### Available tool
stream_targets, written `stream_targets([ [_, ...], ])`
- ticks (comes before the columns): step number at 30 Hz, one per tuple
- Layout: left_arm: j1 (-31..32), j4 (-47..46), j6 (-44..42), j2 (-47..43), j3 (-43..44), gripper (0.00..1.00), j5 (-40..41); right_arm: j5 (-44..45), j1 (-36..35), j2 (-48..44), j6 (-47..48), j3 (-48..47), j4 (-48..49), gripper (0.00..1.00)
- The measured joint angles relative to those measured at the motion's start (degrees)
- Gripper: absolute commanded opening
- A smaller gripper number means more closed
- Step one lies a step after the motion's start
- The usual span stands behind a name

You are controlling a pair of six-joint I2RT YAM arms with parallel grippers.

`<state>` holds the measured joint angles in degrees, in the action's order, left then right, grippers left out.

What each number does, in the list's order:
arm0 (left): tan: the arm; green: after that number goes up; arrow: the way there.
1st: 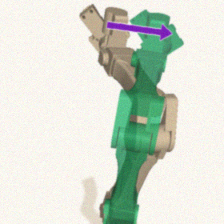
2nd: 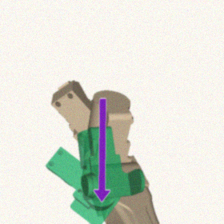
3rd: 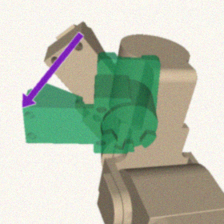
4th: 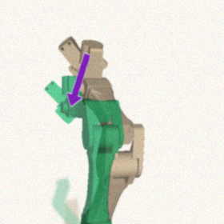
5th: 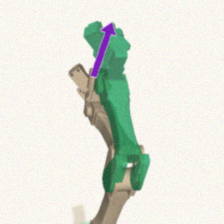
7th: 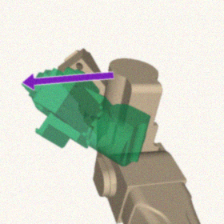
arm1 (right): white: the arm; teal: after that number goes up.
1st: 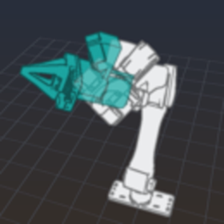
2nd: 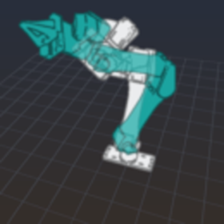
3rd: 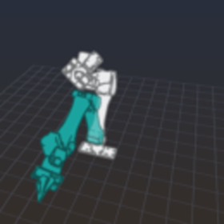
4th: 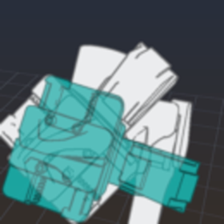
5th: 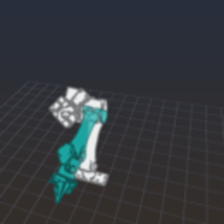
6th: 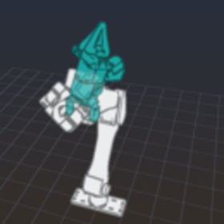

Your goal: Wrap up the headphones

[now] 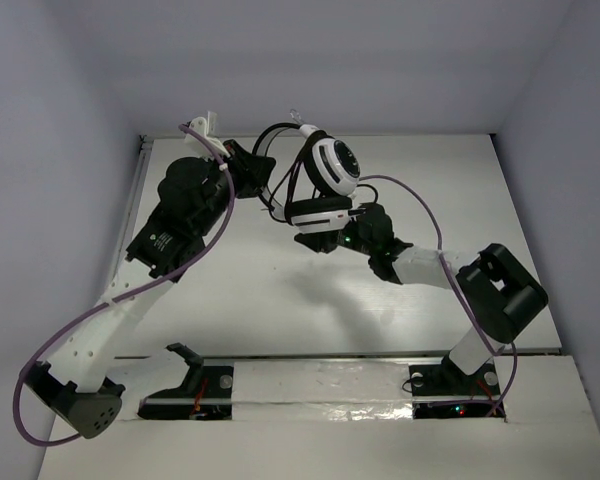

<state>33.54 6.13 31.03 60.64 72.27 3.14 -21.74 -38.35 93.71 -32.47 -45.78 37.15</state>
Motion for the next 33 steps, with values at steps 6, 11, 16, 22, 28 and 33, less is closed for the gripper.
stream_targets([
  [6, 0.0, -0.2, 0.2, 0.4, 0.0, 0.00, 3.3, 0.2, -0.4, 0.1, -0.2, 0.7, 0.5, 0.02],
  [11, 0.1, -0.3, 0.3, 0.8, 0.2, 0.00, 13.3, 2.8, -3.8, -0.1, 0.2, 0.6, -3.3, 0.00],
  [16, 0.0, -3.2, 2.1, 1.9, -4.7, 0.00, 24.9, 10.6, -12.1, -1.2, 1.4, -2.3, -15.6, 0.00],
  [22, -0.3, -4.2, 3.7, 10.0, -7.5, 0.00, 34.1, 20.0, -21.2, -1.2, 2.0, -8.6, -31.4, 0.00],
  [28, -0.2, -3.1, 2.5, 15.9, -8.1, 0.00, 39.2, 27.8, -25.8, -3.1, 1.6, -10.8, -44.9, 0.00],
  [33, -0.2, -3.8, 1.7, 17.6, -10.4, 0.00, 40.3, 31.1, -28.2, -4.4, 2.4, -17.8, -57.0, 0.00],
])
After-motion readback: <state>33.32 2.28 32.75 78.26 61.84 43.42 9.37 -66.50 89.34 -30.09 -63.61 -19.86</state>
